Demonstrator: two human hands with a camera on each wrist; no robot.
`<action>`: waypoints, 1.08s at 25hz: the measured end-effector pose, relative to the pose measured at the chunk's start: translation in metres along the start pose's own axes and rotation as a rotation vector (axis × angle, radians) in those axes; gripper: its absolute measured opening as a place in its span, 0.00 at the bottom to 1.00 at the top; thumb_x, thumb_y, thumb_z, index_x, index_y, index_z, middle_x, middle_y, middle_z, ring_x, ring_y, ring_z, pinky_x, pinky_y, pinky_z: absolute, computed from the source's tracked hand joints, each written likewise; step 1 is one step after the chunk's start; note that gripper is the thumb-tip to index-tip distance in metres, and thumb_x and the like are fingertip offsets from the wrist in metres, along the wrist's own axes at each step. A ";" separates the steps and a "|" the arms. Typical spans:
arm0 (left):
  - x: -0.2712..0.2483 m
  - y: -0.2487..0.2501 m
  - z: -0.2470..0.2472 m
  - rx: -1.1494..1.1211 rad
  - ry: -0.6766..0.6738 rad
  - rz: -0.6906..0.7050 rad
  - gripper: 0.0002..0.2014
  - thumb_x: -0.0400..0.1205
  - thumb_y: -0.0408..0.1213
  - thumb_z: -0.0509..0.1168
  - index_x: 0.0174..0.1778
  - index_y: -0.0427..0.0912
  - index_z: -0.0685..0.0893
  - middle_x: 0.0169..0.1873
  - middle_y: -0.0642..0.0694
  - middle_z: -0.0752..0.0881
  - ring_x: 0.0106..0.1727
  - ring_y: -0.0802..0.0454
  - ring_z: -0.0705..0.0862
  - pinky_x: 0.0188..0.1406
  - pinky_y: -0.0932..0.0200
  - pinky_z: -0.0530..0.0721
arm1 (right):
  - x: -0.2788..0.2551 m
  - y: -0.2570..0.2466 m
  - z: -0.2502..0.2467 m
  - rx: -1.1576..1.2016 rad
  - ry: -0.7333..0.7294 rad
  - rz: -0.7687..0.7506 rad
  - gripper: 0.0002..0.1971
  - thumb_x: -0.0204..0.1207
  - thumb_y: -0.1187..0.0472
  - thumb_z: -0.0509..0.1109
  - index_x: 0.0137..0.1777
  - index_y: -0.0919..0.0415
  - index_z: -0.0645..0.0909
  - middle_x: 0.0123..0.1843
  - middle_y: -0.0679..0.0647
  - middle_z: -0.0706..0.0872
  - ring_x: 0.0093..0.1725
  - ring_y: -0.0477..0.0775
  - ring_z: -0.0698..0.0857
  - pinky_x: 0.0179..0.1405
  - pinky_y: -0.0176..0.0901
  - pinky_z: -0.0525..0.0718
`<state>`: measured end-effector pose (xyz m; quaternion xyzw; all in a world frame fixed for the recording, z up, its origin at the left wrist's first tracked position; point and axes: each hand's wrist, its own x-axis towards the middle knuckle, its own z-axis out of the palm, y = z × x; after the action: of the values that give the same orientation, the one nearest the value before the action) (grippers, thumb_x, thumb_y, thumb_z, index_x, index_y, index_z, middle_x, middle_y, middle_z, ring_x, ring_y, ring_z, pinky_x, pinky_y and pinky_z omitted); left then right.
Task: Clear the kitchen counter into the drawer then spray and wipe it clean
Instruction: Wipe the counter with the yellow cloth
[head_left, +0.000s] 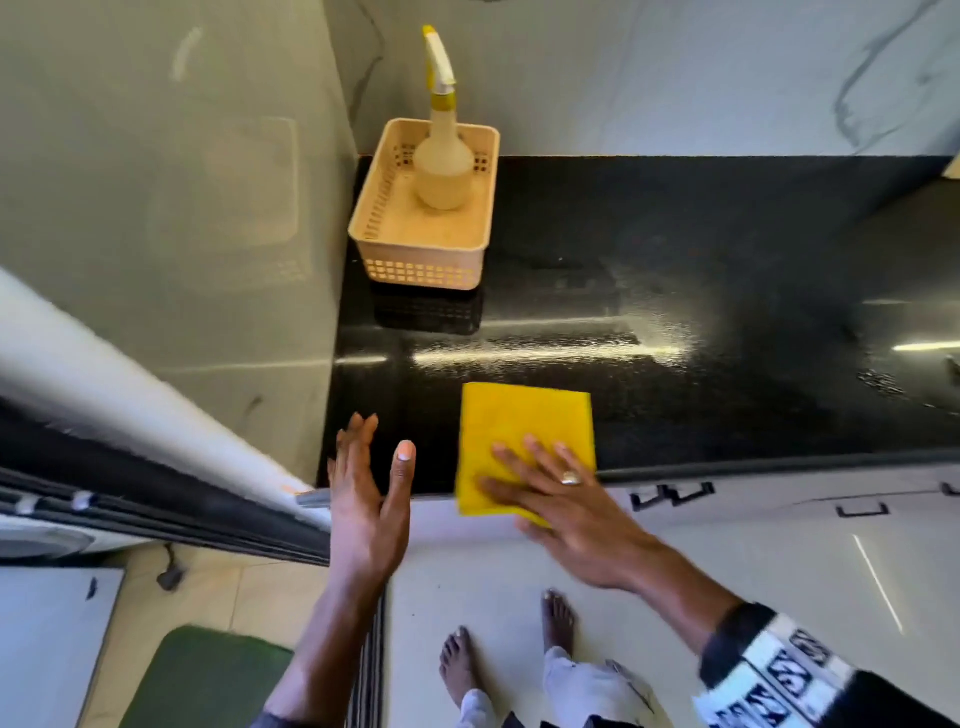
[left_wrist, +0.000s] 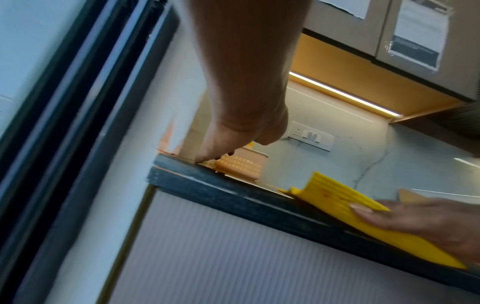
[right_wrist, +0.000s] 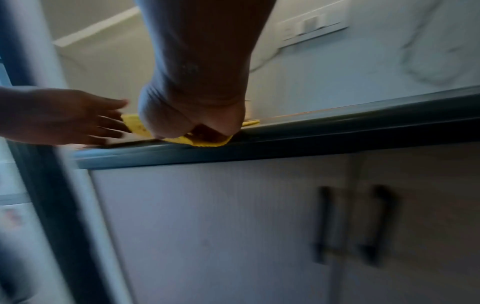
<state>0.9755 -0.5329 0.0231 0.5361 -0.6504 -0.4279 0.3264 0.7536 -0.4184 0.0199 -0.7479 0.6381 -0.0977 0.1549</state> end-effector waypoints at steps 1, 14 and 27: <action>0.000 0.005 0.010 0.024 -0.029 0.034 0.36 0.80 0.65 0.57 0.80 0.47 0.68 0.82 0.50 0.64 0.84 0.54 0.58 0.83 0.40 0.59 | -0.028 0.032 -0.009 0.027 0.058 0.145 0.24 0.87 0.39 0.44 0.83 0.29 0.54 0.88 0.38 0.45 0.88 0.55 0.44 0.84 0.53 0.37; 0.039 0.080 0.185 0.340 0.016 0.090 0.30 0.86 0.57 0.53 0.80 0.43 0.69 0.83 0.44 0.62 0.86 0.46 0.52 0.84 0.39 0.44 | -0.045 0.119 -0.066 0.057 -0.248 -0.059 0.26 0.88 0.40 0.42 0.85 0.34 0.43 0.86 0.39 0.32 0.83 0.51 0.25 0.80 0.49 0.24; 0.039 0.082 0.219 0.835 0.112 0.025 0.30 0.85 0.52 0.42 0.84 0.48 0.61 0.86 0.46 0.55 0.86 0.47 0.50 0.85 0.42 0.48 | 0.060 0.178 -0.104 -0.024 -0.499 -0.017 0.31 0.88 0.41 0.43 0.87 0.47 0.38 0.87 0.50 0.29 0.83 0.63 0.27 0.81 0.66 0.28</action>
<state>0.7396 -0.5212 0.0045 0.6369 -0.7556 -0.0938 0.1213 0.5632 -0.5133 0.0501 -0.7561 0.5748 0.0962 0.2978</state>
